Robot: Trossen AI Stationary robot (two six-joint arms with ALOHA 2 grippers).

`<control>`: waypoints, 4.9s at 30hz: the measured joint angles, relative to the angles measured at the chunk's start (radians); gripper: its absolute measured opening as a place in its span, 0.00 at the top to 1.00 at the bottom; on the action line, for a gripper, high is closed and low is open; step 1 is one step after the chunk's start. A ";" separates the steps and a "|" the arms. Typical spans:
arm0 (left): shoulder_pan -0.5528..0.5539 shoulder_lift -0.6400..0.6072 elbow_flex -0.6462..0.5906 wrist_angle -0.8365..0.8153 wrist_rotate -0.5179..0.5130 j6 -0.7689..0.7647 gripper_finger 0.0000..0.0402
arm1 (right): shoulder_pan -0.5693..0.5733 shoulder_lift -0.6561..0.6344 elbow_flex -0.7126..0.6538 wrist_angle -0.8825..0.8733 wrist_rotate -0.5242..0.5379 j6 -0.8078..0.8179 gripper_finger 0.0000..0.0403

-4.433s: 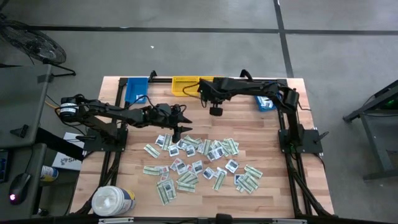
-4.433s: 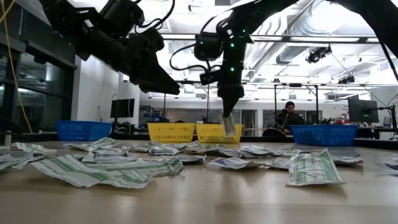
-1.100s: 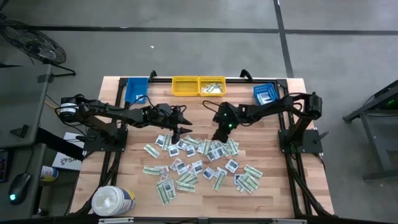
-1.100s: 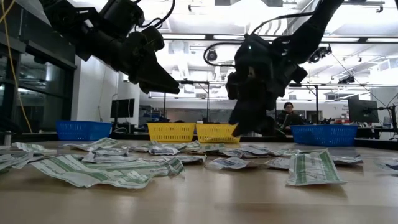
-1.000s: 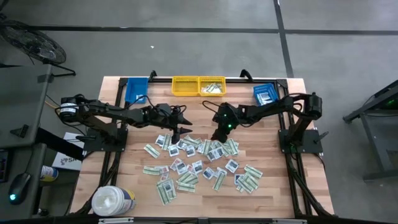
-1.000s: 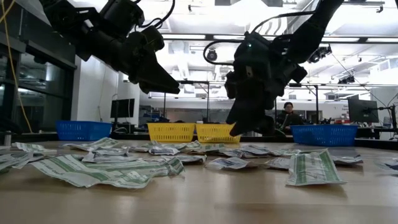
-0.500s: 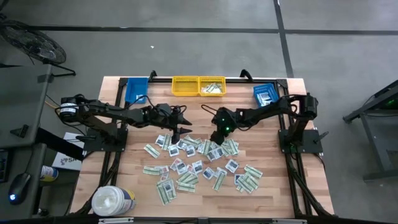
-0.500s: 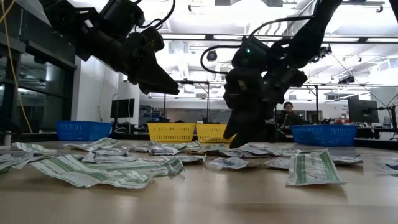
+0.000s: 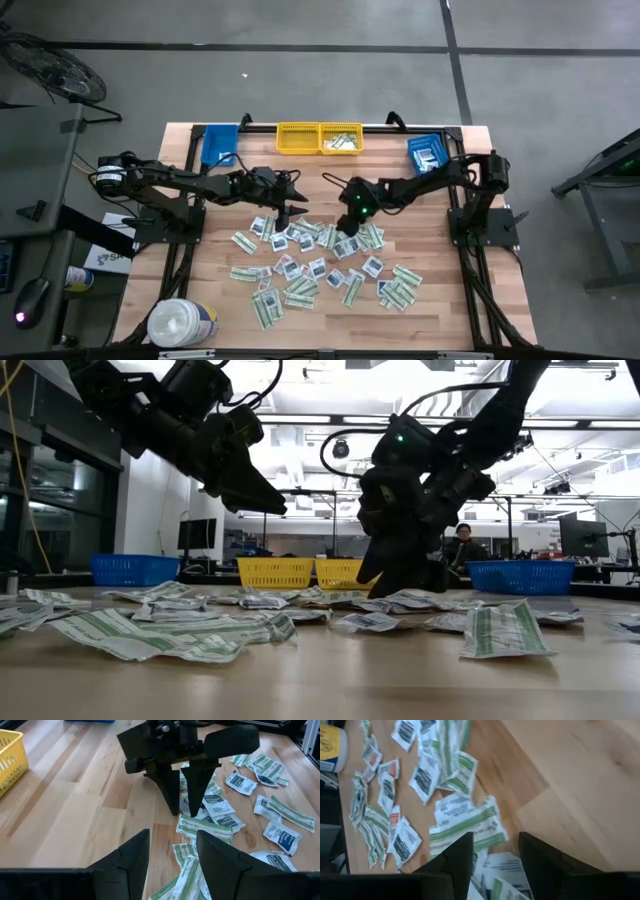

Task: Pick & Place First Aid Supplies
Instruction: Put the green bandage pack into the right yellow bin

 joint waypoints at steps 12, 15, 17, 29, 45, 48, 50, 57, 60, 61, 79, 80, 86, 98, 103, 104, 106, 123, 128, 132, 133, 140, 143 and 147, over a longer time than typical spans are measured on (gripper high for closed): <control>0.000 0.000 0.000 0.000 0.000 0.000 0.60 | 0.022 0.005 0.000 0.021 0.032 0.015 0.62; 0.000 0.000 0.000 0.000 0.000 0.000 0.60 | 0.024 0.005 0.000 0.022 0.032 0.015 0.63; 0.000 0.000 0.000 0.000 0.000 0.000 0.60 | 0.026 0.005 0.000 0.022 0.030 0.014 0.64; 0.000 0.000 0.000 0.000 0.000 0.000 0.60 | 0.026 0.005 0.000 0.023 0.031 0.004 0.82; 0.000 0.000 0.000 -0.002 0.000 0.000 0.60 | 0.026 0.005 0.000 0.051 0.023 -0.053 1.00; 0.000 0.000 0.000 -0.002 0.000 0.000 0.60 | 0.026 0.003 0.016 0.035 0.010 -0.062 1.00; 0.000 0.000 0.000 -0.002 0.000 0.000 0.60 | 0.026 -0.003 0.032 0.035 -0.008 -0.073 1.00; 0.000 0.000 0.000 -0.007 0.000 0.000 0.60 | 0.026 -0.062 0.103 -0.115 -0.008 -0.134 1.00; 0.000 0.000 0.000 -0.006 0.000 0.000 0.60 | 0.025 -0.107 0.140 -0.207 0.034 -0.173 1.00; 0.000 0.000 0.000 -0.006 0.000 0.000 0.60 | 0.023 -0.125 0.152 -0.234 0.038 -0.187 1.00; 0.000 0.000 0.000 0.001 0.000 -0.002 0.60 | -0.068 -0.343 0.387 -0.601 0.382 -0.459 1.00; 0.000 0.000 0.000 0.001 0.000 -0.005 0.60 | -0.079 -0.343 0.392 -0.600 0.404 -0.484 1.00; 0.000 0.000 0.000 0.001 0.000 -0.008 0.60 | -0.148 -0.343 0.393 -0.567 0.602 -0.628 1.00; 0.000 0.000 0.000 0.001 0.000 -0.008 0.60 | -0.308 -0.207 0.326 -0.237 0.673 -0.736 1.00; 0.000 0.000 0.000 0.002 0.000 -0.008 0.60 | -0.369 -0.101 0.323 -0.163 0.632 -0.621 1.00; 0.000 0.000 0.000 0.001 0.000 -0.008 0.60 | -0.378 -0.085 0.323 -0.150 0.626 -0.583 1.00; 0.000 0.000 0.000 0.001 0.000 -0.008 0.60 | -0.397 -0.053 0.323 -0.136 0.586 -0.510 1.00; 0.000 0.000 0.000 0.001 0.023 -0.008 0.60 | -0.448 0.028 0.323 -0.123 0.480 -0.236 0.91; 0.000 0.000 0.000 0.001 0.023 -0.008 0.60 | -0.448 0.028 0.323 -0.137 0.465 -0.239 0.76; 0.000 0.000 0.000 0.001 0.023 -0.008 0.60 | -0.453 0.025 0.323 -0.146 0.431 -0.249 0.67; 0.000 0.000 0.000 0.001 0.023 -0.008 0.60 | -0.454 0.023 0.323 -0.153 0.427 -0.255 0.66; 0.000 0.000 0.000 0.001 0.023 -0.008 0.60 | -0.475 -0.034 0.325 -0.280 0.459 -0.287 0.62; 0.000 0.000 0.000 0.001 0.023 -0.008 0.60 | -0.482 -0.077 0.325 -0.372 0.490 -0.319 0.62; 0.000 0.000 0.000 0.001 0.023 0.000 0.60 | -0.482 -0.134 0.325 -0.508 0.525 -0.367 0.62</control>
